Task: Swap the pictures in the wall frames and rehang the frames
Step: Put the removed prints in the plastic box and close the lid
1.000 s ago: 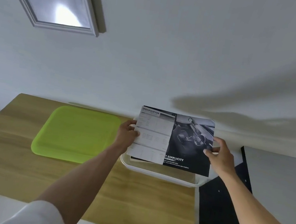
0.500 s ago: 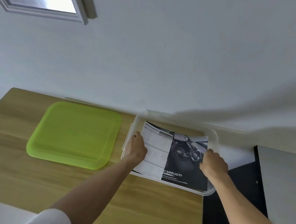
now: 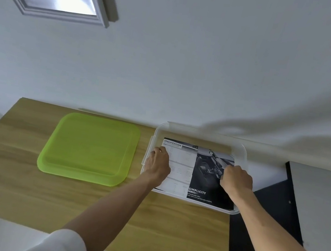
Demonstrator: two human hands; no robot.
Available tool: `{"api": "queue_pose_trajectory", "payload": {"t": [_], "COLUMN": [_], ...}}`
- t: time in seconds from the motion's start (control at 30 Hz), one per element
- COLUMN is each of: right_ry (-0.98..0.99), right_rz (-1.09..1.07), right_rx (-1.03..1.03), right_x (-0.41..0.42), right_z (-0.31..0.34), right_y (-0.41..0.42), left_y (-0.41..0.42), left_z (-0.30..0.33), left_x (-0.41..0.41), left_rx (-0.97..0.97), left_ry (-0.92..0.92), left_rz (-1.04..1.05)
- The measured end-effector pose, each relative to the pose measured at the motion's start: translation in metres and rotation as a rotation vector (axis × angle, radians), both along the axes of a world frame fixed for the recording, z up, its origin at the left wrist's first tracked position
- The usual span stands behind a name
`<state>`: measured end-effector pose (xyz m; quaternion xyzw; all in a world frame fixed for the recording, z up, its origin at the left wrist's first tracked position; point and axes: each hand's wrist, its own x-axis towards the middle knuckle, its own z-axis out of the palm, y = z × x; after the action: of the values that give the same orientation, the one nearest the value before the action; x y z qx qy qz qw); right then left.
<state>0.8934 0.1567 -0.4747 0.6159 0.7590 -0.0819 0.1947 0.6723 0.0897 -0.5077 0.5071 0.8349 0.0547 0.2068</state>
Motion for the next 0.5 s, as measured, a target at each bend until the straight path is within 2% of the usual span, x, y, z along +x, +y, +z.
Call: {"api": "queue_pose_trajectory", "payload": {"t": [0.13,0.27,0.37,0.5], "right_ry": [0.155,0.387,0.484,0.610], "right_rz": [0.002,0.023,0.072,0.080], "right_rx": [0.049,0.021,-0.002,-0.067], "right_x": [0.000,-0.014,-0.035,-0.078], "right_z": [0.005,0.016,0.025,0.034], "right_y": [-0.009,-0.024,-0.037,-0.055], "left_y": [-0.015,-0.043,-0.067,-0.099], "left_z": [0.016,0.032,0.040,0.044], "left_x": [-0.007,-0.026,-0.050,-0.098], "left_rx": [0.127,0.233,0.251,0.180], "left_ry": [-0.069,-0.046,-0.008,0.015], "left_rz": [-0.022,-0.054,0.020,0.098]}}
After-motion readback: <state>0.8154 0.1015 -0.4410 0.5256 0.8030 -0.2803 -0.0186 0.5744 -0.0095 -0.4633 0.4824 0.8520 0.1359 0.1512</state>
